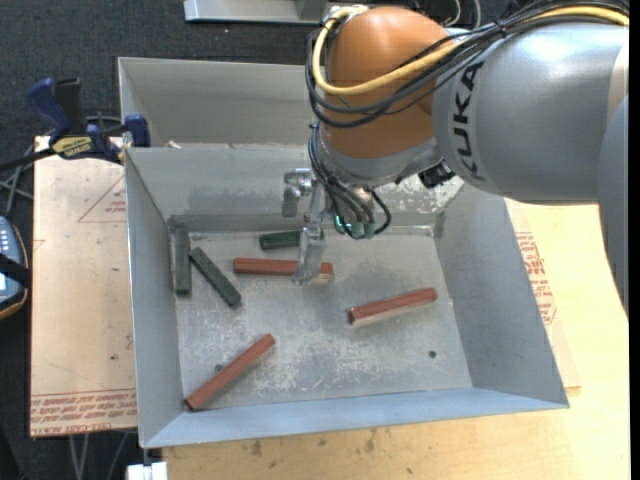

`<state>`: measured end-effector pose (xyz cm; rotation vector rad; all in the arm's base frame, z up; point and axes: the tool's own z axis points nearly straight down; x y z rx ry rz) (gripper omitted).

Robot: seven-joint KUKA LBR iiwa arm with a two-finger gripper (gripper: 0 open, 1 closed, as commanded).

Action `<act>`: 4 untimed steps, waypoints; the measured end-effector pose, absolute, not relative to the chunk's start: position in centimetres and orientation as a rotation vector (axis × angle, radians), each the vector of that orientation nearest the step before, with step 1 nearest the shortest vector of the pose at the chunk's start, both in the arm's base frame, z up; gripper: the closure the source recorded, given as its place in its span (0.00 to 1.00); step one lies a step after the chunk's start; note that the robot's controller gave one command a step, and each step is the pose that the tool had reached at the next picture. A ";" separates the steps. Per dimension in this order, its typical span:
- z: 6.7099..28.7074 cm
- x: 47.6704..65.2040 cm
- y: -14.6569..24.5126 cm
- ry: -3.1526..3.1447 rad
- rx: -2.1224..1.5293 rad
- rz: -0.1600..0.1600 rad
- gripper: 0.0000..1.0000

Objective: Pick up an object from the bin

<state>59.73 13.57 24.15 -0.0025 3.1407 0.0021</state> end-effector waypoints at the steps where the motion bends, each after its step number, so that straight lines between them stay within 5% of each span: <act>1: 19.9 59.6 13.2 3.133 0.091 0.005 0.00; 2: 13.9 59.0 13.4 3.136 0.075 0.003 0.00; 3: 9.4 61.1 16.1 3.130 -0.220 0.002 0.00; 4: 7.3 64.9 13.5 3.134 -0.030 0.005 1.00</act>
Offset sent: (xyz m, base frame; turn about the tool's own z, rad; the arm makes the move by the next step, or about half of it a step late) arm -0.0151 0.0009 -0.1671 -0.0071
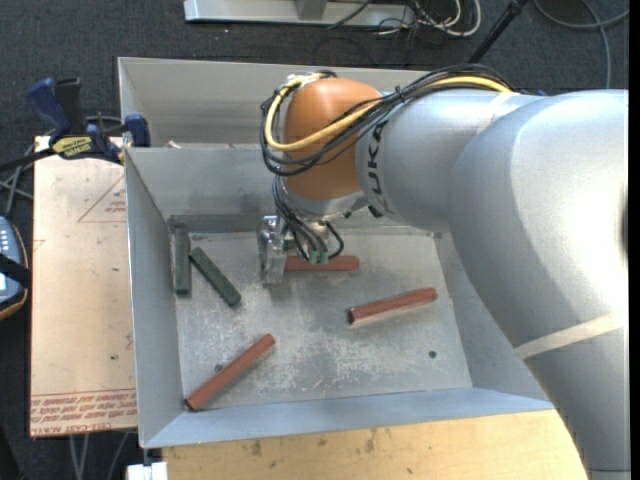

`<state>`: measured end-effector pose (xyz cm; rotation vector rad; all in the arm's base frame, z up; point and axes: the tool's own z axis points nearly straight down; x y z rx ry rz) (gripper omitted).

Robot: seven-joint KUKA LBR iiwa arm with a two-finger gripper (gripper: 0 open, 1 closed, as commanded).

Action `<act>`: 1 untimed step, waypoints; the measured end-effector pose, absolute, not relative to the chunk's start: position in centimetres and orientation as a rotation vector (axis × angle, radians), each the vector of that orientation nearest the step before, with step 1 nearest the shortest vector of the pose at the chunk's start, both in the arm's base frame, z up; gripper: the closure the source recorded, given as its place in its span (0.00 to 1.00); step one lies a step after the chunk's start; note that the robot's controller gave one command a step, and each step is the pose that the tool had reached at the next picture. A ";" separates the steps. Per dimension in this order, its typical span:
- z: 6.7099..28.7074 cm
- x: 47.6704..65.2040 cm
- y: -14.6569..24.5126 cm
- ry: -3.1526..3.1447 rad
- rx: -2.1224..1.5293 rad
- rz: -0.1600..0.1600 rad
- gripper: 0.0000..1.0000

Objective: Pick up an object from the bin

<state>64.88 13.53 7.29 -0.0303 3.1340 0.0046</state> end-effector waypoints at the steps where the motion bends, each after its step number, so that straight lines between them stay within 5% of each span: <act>1: 7.1 64.8 13.5 3.136 -0.030 0.004 0.00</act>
Offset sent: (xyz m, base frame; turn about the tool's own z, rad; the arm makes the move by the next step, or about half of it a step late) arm 0.0000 0.0000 0.0000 0.0000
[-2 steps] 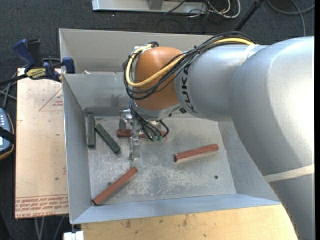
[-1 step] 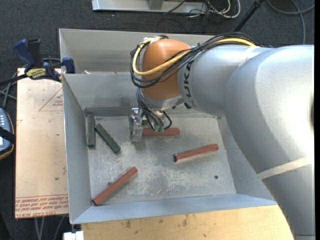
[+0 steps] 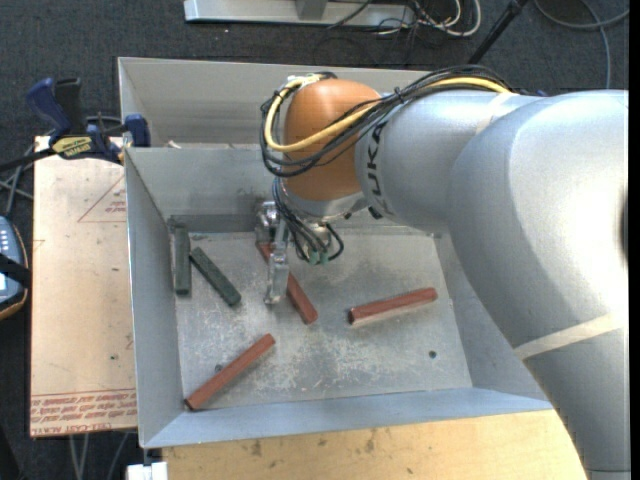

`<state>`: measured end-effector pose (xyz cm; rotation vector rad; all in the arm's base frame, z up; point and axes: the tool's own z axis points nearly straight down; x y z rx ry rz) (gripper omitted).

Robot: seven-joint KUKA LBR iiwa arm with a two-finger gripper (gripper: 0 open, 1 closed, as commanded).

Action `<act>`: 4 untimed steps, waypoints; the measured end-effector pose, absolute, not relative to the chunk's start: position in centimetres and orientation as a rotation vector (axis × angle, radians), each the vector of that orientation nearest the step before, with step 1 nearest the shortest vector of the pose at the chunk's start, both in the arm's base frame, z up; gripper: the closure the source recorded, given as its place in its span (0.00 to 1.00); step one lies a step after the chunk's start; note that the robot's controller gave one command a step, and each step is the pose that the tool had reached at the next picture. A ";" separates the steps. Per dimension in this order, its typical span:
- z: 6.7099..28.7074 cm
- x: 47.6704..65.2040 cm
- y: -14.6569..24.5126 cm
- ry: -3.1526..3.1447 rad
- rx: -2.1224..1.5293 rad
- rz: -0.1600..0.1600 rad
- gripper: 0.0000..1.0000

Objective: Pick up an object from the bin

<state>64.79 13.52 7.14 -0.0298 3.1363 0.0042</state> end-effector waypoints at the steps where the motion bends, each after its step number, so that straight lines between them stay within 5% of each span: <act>1: 7.1 64.8 13.5 3.136 -0.030 0.004 0.00; 2: 7.8 65.1 7.4 3.139 -0.020 0.004 0.00; 3: 7.4 61.4 4.3 3.106 -0.426 0.002 1.00; 4: 7.4 61.4 4.3 3.106 -0.427 0.002 1.00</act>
Offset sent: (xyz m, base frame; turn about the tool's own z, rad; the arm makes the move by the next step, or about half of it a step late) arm 0.0027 -0.0730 0.0071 0.0095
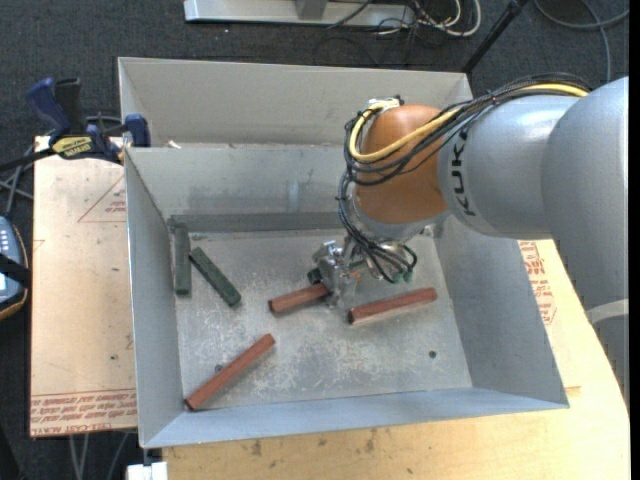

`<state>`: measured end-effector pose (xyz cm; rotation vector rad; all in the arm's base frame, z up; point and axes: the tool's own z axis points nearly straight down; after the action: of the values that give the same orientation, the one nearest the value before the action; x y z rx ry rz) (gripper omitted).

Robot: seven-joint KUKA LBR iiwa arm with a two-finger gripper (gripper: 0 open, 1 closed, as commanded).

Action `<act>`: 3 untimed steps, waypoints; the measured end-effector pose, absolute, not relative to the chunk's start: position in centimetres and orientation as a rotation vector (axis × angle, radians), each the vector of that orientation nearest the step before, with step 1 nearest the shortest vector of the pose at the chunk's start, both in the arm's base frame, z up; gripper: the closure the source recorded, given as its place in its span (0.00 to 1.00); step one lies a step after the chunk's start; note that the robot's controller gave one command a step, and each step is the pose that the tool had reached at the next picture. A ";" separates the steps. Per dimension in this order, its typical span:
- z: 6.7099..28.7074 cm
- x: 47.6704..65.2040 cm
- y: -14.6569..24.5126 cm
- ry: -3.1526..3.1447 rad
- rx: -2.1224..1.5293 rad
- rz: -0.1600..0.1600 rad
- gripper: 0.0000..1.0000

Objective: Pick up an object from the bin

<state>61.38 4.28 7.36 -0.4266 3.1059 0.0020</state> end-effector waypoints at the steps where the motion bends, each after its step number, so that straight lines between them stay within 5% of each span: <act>1: 9.6 62.5 4.2 3.090 -0.594 0.004 1.00; 2: 17.4 63.5 6.6 3.051 -0.745 0.002 1.00; 3: 8.5 60.5 2.3 3.126 -0.365 0.001 0.00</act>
Offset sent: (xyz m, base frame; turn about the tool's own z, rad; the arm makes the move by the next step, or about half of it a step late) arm 0.0242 0.0430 0.1477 -0.1876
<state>60.53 2.25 8.53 -0.3651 3.1261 0.0014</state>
